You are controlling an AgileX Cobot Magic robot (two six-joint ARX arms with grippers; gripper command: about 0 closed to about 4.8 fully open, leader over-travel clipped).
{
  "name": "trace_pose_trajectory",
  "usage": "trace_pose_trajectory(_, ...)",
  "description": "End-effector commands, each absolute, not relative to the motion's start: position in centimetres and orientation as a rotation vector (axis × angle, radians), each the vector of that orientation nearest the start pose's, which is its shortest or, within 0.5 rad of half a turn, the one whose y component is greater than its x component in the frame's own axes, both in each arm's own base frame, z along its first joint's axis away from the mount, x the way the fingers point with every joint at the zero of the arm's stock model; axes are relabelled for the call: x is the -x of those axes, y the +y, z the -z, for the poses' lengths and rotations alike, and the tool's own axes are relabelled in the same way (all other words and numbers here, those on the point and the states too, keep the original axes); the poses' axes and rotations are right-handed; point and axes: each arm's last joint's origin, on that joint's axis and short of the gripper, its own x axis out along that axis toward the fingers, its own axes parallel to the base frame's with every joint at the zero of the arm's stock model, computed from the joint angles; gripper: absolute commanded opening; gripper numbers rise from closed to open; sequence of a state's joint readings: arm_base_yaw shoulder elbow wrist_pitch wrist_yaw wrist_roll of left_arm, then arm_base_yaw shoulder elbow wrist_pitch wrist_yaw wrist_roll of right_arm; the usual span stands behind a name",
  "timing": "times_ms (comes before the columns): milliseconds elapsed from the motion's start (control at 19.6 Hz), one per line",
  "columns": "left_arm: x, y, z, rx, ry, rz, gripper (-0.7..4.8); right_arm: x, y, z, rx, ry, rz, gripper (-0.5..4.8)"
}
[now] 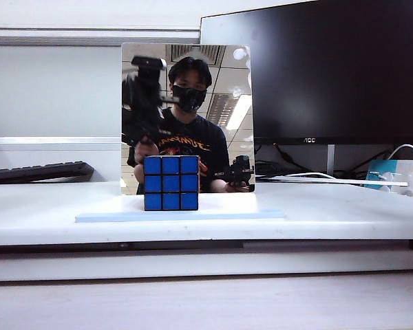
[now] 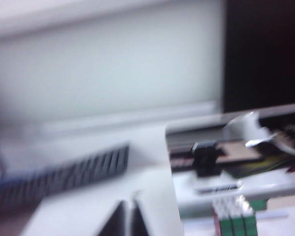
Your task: Move the the Rubik's Cube near the mirror.
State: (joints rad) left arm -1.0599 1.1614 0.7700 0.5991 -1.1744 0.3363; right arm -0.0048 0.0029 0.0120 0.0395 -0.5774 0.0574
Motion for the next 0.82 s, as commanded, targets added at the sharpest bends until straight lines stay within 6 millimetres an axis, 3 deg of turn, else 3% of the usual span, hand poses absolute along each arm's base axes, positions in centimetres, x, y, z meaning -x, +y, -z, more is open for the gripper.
trace_pose_trajectory(51,-12.8,-17.7,-34.4,-0.221,-0.118,-0.008,-0.06,-9.3,1.5,-17.1,-0.039,-0.044,-0.575,-0.01)
trace_pose_trajectory(408,-9.3,-12.0,-35.4,-0.162,-0.160,0.189,-0.06,-9.3,1.6,-17.1,-0.040,-0.043,-0.577,-0.01)
trace_pose_trajectory(612,-6.6,-7.7,-34.2,-0.140,-0.208,0.326,-0.06,-9.3,1.5,-17.1,-0.040,-0.043,-0.576,-0.01)
trace_pose_trajectory(815,-4.4,-4.9,-32.6,-0.175,-0.243,0.546,-0.06,-9.3,1.5,-17.1,-0.040,-0.043,-0.576,-0.01)
